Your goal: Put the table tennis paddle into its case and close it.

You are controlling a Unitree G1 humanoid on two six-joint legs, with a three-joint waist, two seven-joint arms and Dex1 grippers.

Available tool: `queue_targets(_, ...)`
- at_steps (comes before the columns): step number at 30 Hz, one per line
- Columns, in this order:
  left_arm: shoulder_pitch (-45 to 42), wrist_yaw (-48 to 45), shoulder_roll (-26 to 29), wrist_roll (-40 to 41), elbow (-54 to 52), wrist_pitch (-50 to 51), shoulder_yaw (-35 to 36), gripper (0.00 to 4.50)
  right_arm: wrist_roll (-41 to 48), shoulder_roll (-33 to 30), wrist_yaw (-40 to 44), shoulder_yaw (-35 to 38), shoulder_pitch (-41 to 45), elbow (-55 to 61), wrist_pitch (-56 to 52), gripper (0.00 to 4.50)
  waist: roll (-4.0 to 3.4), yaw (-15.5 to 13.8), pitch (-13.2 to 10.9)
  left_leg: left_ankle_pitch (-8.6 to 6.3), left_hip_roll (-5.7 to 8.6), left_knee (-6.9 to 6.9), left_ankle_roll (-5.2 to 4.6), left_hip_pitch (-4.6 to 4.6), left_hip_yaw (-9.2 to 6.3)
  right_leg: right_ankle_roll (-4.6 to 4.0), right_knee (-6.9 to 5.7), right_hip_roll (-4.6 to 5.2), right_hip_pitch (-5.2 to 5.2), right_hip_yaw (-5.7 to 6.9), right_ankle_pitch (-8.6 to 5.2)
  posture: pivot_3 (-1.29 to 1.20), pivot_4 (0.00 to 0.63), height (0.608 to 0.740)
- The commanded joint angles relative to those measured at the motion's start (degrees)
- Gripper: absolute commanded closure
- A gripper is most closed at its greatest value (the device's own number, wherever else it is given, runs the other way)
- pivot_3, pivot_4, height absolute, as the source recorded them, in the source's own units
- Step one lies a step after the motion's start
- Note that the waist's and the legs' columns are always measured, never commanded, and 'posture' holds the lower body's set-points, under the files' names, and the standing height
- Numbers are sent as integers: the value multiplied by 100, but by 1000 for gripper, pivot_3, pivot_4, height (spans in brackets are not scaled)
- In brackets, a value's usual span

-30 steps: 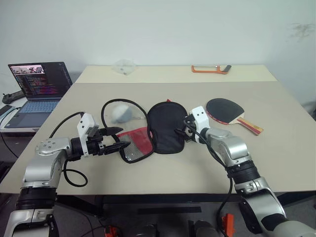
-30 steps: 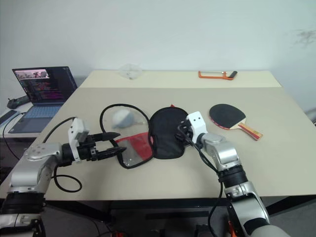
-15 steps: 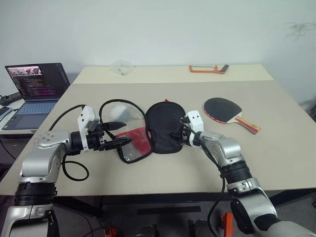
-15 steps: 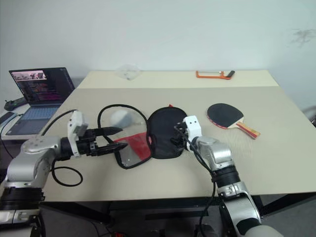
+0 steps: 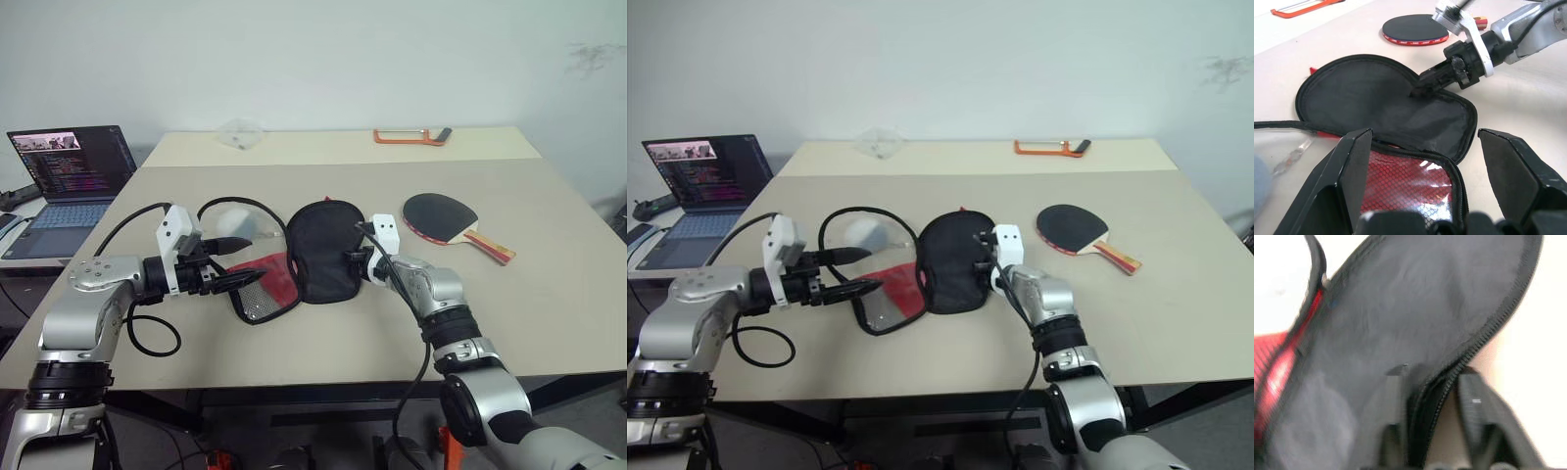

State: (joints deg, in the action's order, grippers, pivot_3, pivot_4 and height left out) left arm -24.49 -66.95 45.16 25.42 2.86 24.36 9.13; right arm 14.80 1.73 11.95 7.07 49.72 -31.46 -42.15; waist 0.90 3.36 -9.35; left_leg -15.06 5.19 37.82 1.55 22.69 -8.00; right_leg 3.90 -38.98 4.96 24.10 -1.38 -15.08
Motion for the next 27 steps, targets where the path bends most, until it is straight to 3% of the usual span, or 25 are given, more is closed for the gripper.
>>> queue_targets(1, -63, -28, 46, 41, -67, -143, 34, 733, 349, 115, -397, 510, 227, 88, -113, 4476, 0, -4, 0, 0, 1, 0, 0, 1, 0, 0, 0, 0, 0, 0, 0, 0, 150, 740)
queue_targets(11, -381, -192, -215, -11, 269, -435, -299, 733, 981, 382, -1717, 1512, -75, 955, -424, 4476, -2, -6, -1, -1, 1, -2, -2, 2, 1, 0, 1, 1, 1, 0, 0, 0, 150, 740)
queue_targets(20, -877, -521, -387, -183, 979, -863, -599, 733, 1398, 534, -2543, 1829, -681, 2228, -952, 4476, -2, -10, -1, -2, 1, -2, -5, 4, 4, 0, 1, 0, 3, -2, 0, 0, 150, 740)
queue_targets(27, -1060, -571, -530, -285, 1172, -997, -749, 733, 1568, 547, -2639, 1754, -811, 2548, -1272, 4476, -2, -6, -1, -3, 1, -1, -8, 3, 8, 0, 0, 0, 3, -5, 0, 0, 150, 740)
